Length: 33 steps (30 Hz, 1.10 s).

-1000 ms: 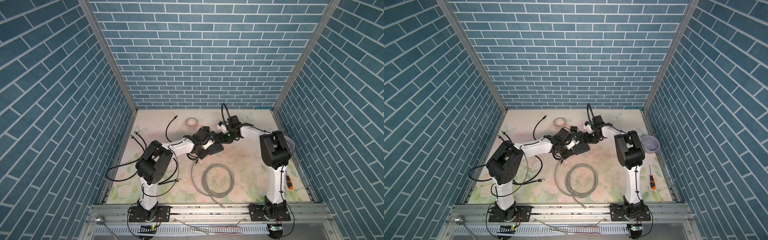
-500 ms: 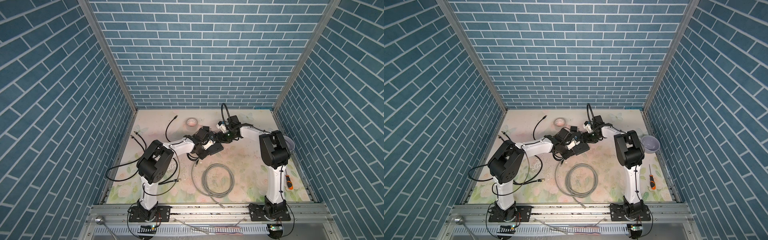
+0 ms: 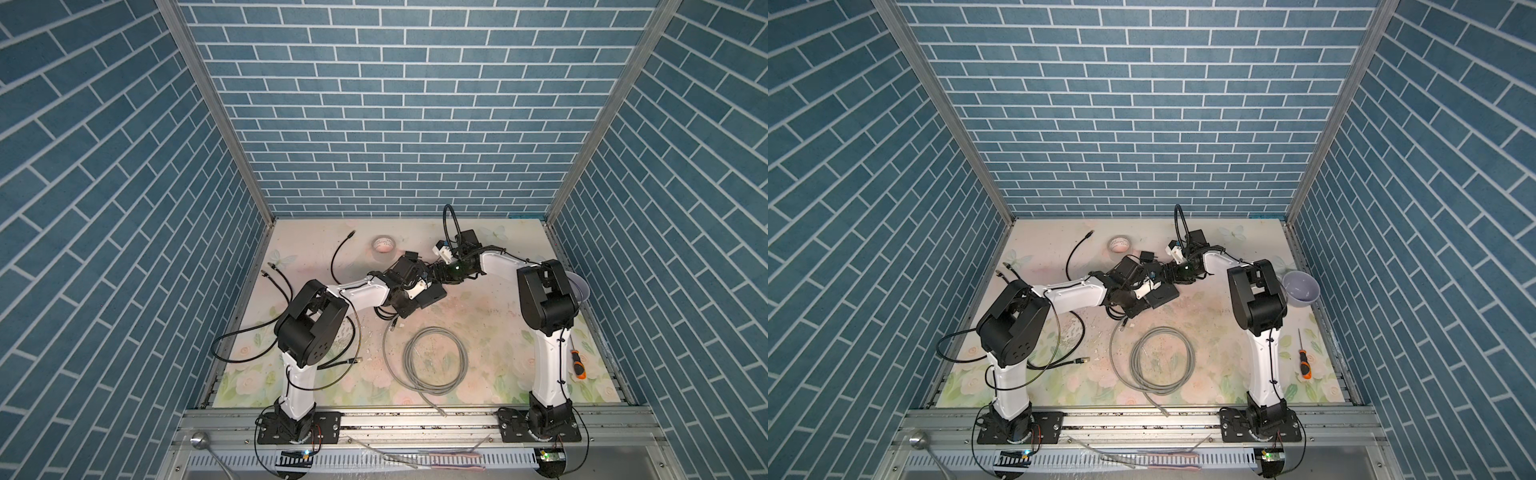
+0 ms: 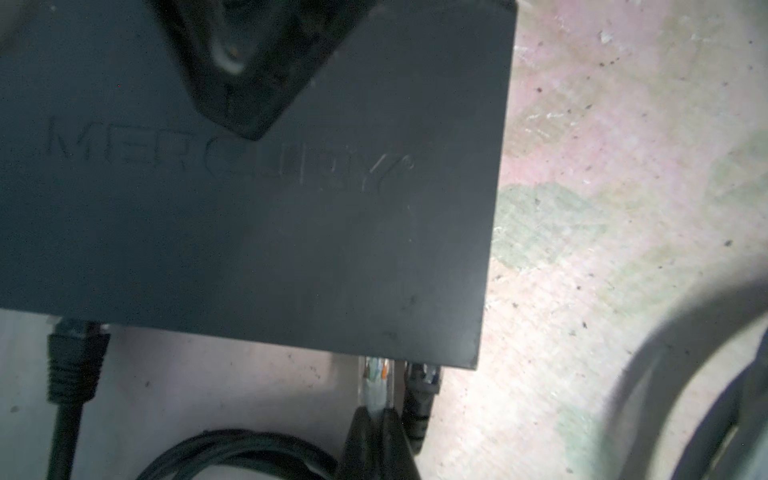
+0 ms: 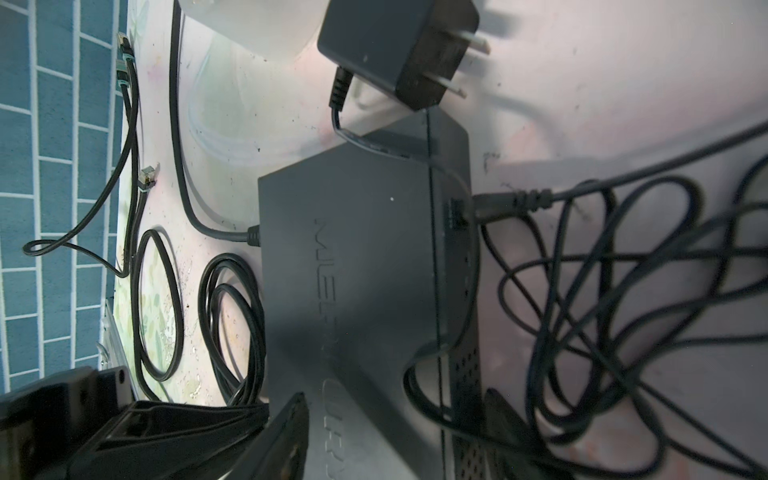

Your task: Insert the plug into the switch port

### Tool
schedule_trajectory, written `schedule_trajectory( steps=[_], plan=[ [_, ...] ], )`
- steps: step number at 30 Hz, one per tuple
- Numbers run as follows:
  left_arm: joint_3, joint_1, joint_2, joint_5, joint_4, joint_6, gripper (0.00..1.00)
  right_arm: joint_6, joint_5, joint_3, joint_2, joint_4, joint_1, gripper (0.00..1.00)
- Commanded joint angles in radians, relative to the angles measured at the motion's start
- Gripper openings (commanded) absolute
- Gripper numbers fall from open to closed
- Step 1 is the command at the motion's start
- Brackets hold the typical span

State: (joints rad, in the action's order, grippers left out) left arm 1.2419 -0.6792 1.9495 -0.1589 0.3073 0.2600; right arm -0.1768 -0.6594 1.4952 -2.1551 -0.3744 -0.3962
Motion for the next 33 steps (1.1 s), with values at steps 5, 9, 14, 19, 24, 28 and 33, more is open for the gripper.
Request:
schedule_trajectory(
  steps=[5, 9, 14, 19, 24, 28, 33],
  plan=[
    [-0.004, -0.003, 0.003, 0.034, -0.189, 0.004, 0.00, 0.014, -0.025, -0.023, -0.077, -0.103, -0.032, 0.65],
    [0.011, -0.004, 0.026, 0.051, -0.205, -0.007, 0.00, 0.010, -0.018, -0.020, -0.085, -0.103, -0.032, 0.65],
    [0.052, -0.004, 0.062, 0.052, -0.208, 0.000, 0.00, 0.006, 0.009, 0.005, -0.102, -0.109, -0.026, 0.65],
    [0.072, -0.003, 0.076, 0.014, -0.244, 0.022, 0.00, 0.011, 0.013, 0.047, -0.132, -0.129, -0.017, 0.65],
    [0.100, 0.003, 0.097, 0.034, -0.252, 0.021, 0.00, 0.053, -0.031, 0.059, -0.141, -0.157, -0.016, 0.63],
    [0.109, -0.003, 0.073, 0.053, -0.223, 0.016, 0.00, 0.081, -0.031, 0.047, -0.132, -0.202, -0.017, 0.62],
    [0.112, -0.002, 0.084, 0.073, -0.248, 0.017, 0.00, 0.086, -0.090, 0.027, -0.131, -0.191, -0.018, 0.61]
  ],
)
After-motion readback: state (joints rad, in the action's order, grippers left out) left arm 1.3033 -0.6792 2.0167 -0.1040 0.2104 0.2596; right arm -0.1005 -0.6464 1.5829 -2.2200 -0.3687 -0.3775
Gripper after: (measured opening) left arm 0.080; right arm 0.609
